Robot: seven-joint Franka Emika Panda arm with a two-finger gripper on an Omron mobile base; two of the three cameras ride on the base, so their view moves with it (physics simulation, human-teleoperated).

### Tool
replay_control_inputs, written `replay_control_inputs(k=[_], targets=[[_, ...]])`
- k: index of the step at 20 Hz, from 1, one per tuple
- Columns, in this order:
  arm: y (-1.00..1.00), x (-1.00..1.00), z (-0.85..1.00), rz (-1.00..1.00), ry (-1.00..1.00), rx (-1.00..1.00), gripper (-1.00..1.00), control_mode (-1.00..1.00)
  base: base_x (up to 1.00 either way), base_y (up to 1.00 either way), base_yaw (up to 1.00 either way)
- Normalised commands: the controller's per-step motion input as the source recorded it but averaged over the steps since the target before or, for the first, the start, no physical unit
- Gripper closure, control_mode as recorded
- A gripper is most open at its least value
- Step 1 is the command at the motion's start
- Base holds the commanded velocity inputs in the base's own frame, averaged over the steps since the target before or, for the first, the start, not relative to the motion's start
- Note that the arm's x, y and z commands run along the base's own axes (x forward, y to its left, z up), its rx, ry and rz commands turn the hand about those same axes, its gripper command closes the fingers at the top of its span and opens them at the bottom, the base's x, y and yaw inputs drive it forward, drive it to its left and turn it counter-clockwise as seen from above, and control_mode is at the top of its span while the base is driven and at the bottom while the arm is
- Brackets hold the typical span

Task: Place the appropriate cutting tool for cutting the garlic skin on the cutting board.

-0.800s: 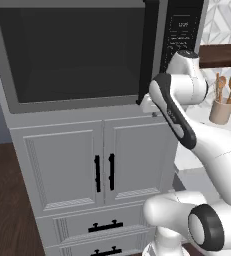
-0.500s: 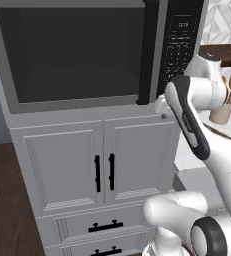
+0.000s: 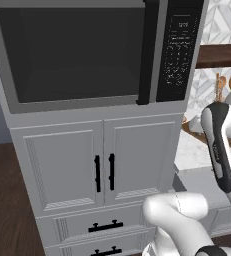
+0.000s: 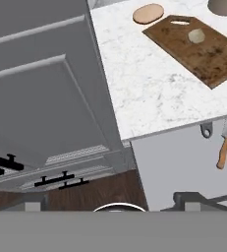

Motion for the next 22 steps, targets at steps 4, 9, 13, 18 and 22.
replay_control_inputs(k=[4,9,13,18,22], targets=[[-1.00,-0.53,-0.41,-0.15,0.11,0.07,-1.00,-1.00,0.00,0.00,0.00],[-1.00,-0.59,-0.35,-0.13,0.14,0.13,-1.00,-1.00,0.00,0.00,0.00],[-1.00,-0.23,-0.62,-0.03,0.18,0.06,-1.00,-1.00,0.00,0.00,0.00],[-0.85,0.00,-0.69,0.02,0.14,0.00,-1.00,-1.00,0.00,0.00,0.00],[-0.78,0.11,-0.77,0.11,0.12,0.00,-1.00,-1.00,0.00,0.00,0.00]])
